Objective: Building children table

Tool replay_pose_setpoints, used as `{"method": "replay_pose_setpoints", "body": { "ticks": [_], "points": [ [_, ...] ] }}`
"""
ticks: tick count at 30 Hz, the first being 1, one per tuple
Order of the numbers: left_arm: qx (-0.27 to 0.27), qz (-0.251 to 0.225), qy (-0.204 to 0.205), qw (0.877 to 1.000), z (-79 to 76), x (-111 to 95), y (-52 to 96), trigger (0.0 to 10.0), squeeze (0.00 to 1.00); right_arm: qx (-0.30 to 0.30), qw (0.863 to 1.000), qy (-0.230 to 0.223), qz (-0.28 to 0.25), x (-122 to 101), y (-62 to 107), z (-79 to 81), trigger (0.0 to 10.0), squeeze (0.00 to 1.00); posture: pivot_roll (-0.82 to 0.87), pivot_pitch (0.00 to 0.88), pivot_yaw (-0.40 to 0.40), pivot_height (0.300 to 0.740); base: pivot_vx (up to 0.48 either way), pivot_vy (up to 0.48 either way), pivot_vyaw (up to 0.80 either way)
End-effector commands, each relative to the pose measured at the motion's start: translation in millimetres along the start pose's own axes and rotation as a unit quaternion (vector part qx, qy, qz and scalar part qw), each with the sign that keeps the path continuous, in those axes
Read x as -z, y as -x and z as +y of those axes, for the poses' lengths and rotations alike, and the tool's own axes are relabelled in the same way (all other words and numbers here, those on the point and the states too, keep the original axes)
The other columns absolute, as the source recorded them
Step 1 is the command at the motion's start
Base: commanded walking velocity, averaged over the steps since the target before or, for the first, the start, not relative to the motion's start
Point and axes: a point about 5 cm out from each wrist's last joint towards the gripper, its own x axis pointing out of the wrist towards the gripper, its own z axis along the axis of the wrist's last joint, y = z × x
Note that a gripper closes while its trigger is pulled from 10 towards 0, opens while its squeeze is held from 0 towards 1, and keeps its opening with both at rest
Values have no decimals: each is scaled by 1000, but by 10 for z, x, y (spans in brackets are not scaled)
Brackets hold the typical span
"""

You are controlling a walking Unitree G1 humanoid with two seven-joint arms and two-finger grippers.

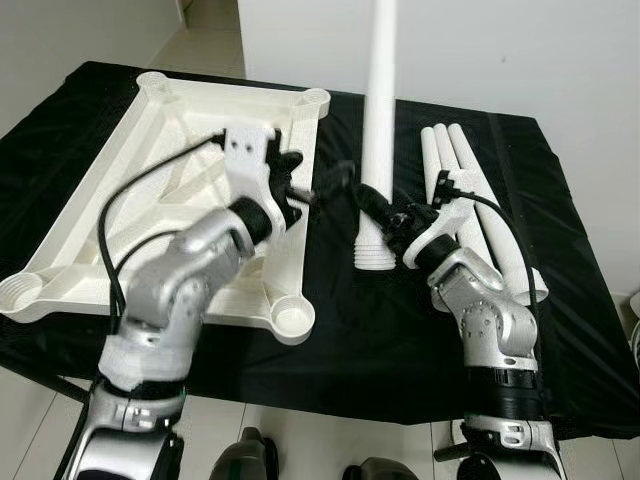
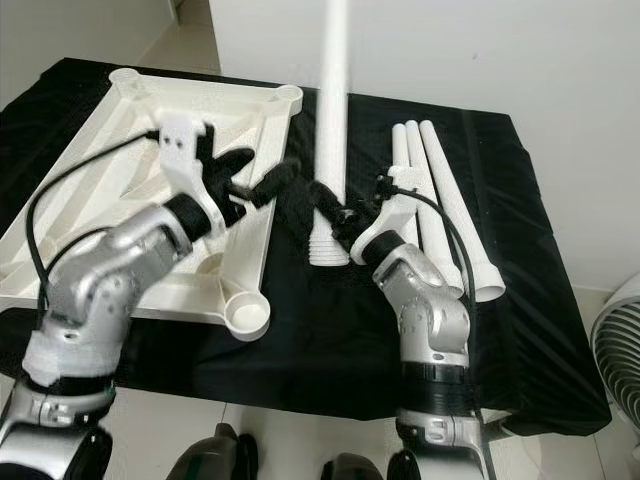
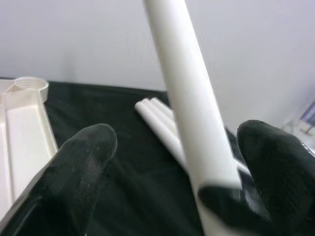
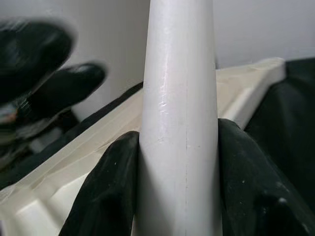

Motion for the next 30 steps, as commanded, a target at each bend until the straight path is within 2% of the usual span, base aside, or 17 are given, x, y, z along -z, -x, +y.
{"method": "replay_pose_setpoints", "body": {
  "ticks": [1,6,14,16,22,25,26,27,28,30],
  "points": [
    [140,14,8,990,-112,35,9,10000,0,-18,1000,13,-13,-32,11,35,10000,0,-19,19,-3,740,0,0,0],
    [183,19,15,983,-151,-66,-41,10000,0,-73,996,39,-13,-16,65,122,10000,0,-21,19,1,740,0,0,0],
    [183,33,36,982,-117,-118,-117,10000,0,-121,991,63,-2,35,111,214,10000,0,-28,20,5,740,0,0,0],
    [189,45,52,980,-113,-170,-154,10000,0,-139,987,78,8,79,140,246,10000,0,-28,22,6,740,0,0,0],
    [189,48,71,978,-90,-281,-186,10000,0,-146,985,93,15,124,167,254,10000,0,-28,24,9,740,0,0,0],
    [191,35,97,976,-35,-466,-194,10000,0,-139,985,104,22,162,178,227,10000,0,-26,25,14,740,0,0,0],
    [188,29,101,976,-26,-498,-197,7098,0,-137,984,108,24,171,179,222,10000,0,-25,24,17,740,0,0,0],
    [188,29,101,976,-26,-498,-197,7098,0,-137,984,108,24,171,179,222,10000,0,-25,24,17,740,0,0,0],
    [185,28,107,976,-29,-493,-201,0,0,-131,985,112,23,178,174,211,10000,0,-24,23,21,740,0,0,0],
    [186,35,107,976,-50,-455,-200,0,0,-126,985,116,22,185,171,204,10000,0,-23,23,25,740,0,0,0]
  ]
}}
